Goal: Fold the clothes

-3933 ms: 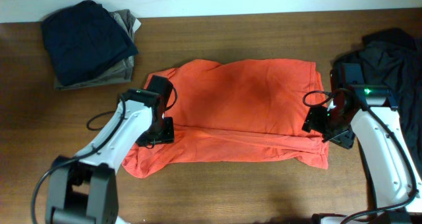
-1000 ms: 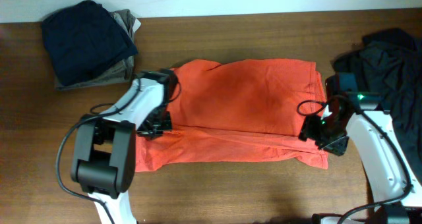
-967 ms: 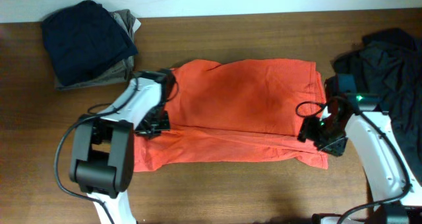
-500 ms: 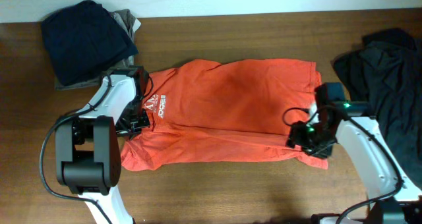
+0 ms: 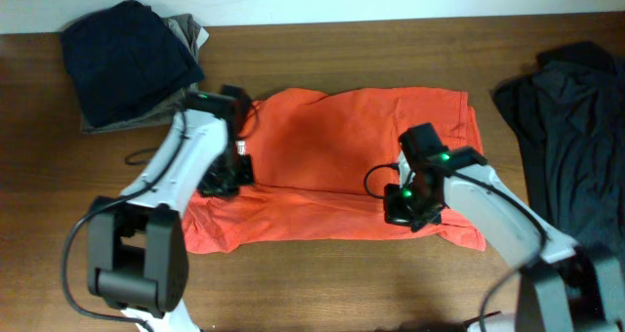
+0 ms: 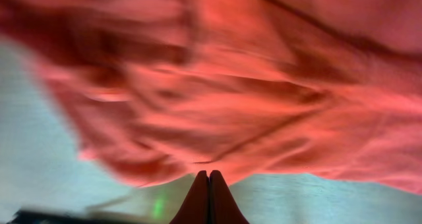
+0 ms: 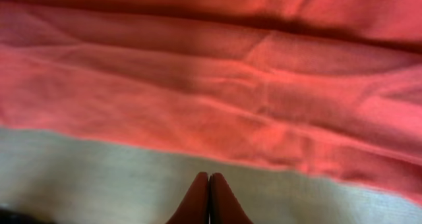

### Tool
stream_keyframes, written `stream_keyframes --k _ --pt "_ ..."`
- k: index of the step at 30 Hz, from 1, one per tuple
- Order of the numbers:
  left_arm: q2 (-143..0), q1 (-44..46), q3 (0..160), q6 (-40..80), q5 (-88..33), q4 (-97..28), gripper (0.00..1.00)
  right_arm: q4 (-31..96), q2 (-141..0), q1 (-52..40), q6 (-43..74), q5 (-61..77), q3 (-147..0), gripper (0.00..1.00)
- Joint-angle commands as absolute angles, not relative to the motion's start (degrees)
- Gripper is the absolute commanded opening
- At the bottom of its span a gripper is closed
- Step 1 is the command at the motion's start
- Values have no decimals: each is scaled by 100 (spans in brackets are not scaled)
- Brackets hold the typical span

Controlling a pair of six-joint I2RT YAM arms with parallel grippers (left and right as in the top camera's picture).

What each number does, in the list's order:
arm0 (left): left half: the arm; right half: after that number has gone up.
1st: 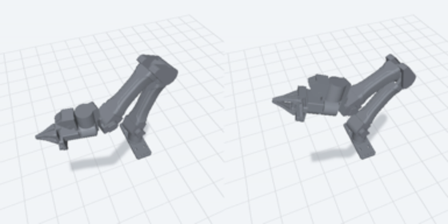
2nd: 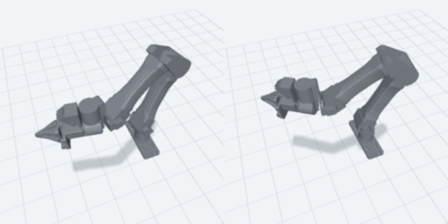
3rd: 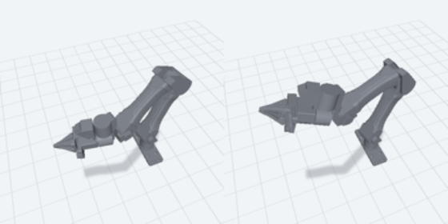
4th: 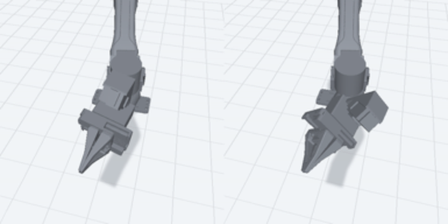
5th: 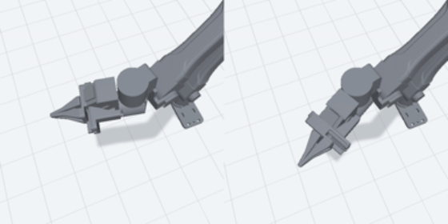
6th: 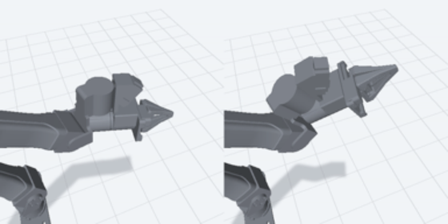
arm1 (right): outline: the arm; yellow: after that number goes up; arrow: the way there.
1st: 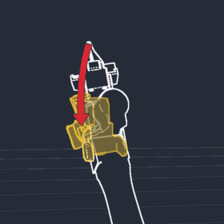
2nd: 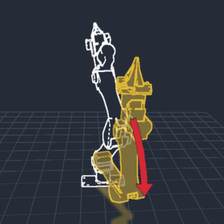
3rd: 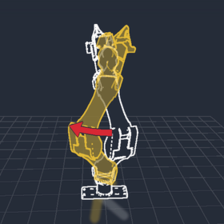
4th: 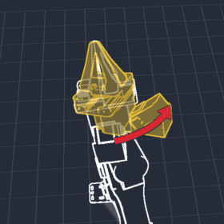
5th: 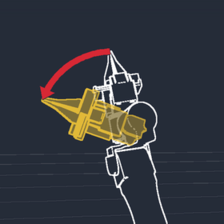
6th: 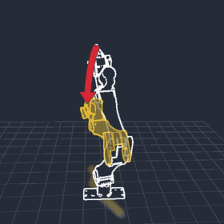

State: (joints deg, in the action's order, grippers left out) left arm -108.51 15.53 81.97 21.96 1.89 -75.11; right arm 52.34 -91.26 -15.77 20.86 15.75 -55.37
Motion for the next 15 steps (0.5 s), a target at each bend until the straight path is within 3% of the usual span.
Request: stream_keyframes --k 1,9,15 --pt "-10803 1865 7697 2126 -224 -7225 1 5199 -9612 -1605 2137 1516 -5529 4" --pt "-10809 1916 7194 2263 -154 -6613 1 4989 -10090 -1605 2147 1020 -5529 4" --pt "-10833 1776 7013 2265 45 -6296 1 4897 -10090 -1529 2152 565 -5529 10"
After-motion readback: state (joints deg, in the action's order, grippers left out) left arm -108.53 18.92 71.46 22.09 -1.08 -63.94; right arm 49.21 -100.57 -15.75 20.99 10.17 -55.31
